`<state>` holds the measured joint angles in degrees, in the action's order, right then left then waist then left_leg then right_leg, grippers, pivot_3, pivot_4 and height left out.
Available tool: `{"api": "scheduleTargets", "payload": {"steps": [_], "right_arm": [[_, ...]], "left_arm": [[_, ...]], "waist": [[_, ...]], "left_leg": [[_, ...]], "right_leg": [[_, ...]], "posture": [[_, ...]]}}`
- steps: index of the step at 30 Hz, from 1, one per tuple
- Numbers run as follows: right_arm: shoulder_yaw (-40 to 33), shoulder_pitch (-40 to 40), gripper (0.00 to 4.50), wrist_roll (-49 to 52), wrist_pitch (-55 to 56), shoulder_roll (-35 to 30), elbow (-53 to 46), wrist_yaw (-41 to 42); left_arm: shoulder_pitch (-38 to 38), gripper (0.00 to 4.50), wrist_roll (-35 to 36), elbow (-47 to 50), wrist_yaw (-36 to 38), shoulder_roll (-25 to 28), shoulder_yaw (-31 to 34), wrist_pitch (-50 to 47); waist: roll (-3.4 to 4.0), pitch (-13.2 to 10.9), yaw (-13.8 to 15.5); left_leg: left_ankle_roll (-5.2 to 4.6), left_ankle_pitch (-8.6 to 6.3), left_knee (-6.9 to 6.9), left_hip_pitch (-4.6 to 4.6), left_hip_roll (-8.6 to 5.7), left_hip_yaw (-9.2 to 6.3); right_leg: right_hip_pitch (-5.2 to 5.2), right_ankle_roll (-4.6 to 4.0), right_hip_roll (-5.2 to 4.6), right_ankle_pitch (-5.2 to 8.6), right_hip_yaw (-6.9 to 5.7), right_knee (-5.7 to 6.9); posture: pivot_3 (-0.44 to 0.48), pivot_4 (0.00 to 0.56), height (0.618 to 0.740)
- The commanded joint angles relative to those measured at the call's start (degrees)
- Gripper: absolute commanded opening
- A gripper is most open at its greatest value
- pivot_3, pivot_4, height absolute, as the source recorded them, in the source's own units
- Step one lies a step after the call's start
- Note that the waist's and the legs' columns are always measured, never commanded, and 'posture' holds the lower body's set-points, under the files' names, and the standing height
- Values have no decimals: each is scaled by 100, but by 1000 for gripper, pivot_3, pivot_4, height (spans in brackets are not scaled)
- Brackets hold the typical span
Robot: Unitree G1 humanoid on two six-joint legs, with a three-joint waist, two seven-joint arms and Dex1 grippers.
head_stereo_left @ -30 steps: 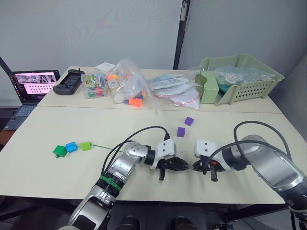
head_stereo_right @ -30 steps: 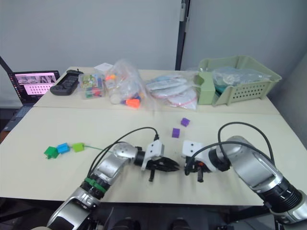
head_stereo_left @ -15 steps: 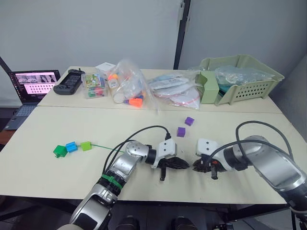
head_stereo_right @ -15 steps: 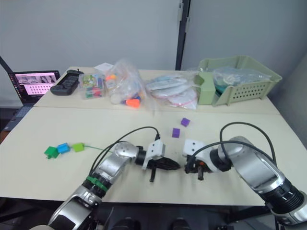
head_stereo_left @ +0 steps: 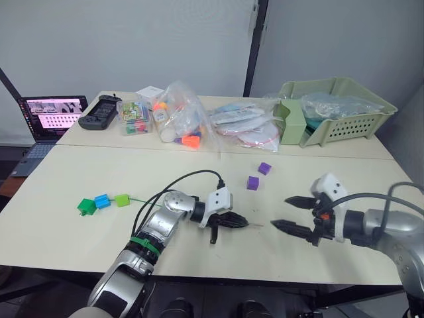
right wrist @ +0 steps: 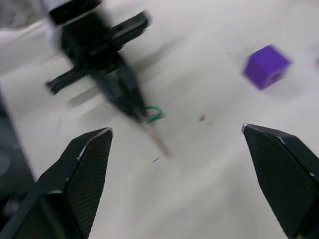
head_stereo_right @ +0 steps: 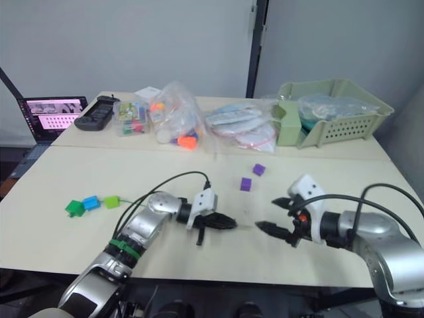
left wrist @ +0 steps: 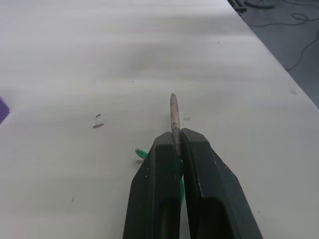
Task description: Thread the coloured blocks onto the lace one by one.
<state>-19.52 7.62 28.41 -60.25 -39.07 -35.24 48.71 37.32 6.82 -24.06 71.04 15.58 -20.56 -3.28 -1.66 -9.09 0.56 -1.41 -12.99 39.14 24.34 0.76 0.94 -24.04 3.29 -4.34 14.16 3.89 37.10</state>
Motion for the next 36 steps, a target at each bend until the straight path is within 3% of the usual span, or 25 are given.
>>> {"api": "scheduleTargets", "payload": {"steps": [1, 7, 19, 36], "right_arm": [[-472, -45, 4465, 52, 430, 395, -12, -607], [-275, -146, 4465, -306, 1151, 782, 330, -1308], [1104, 627, 4465, -1037, 1817, 1516, 1380, -2447], [971, 3707, 4465, -1477, 2403, 2331, 5510, -3630]], "left_arm": [[-78, 0, 113, 296, 43, 87, 136, -19], [-280, 0, 153, 628, -26, 279, 212, -221], [-608, 0, 176, 1173, -259, 453, 328, -543], [-654, 0, 130, 1228, -425, 421, 292, -544]], "waist": [[0, 0, -4], [1, 0, -26], [2, 1, -118], [4, 2, -147]], "left_leg": [[0, 0, 0, 0, 1, 0], [0, 0, -2, -3, 2, 6], [0, 0, -4, -3, 2, 5], [2, 1, -21, -4, 1, 10]], "right_leg": [[0, 0, 1, 0, 0, 0], [0, 0, 2, 0, 0, 1], [-1, -1, 3, 0, 1, 4], [-12, -6, 0, -4, 1, 11]], "posture": [[0, 150, 734], [0, 150, 734], [0, 150, 734], [0, 150, 734]]}}
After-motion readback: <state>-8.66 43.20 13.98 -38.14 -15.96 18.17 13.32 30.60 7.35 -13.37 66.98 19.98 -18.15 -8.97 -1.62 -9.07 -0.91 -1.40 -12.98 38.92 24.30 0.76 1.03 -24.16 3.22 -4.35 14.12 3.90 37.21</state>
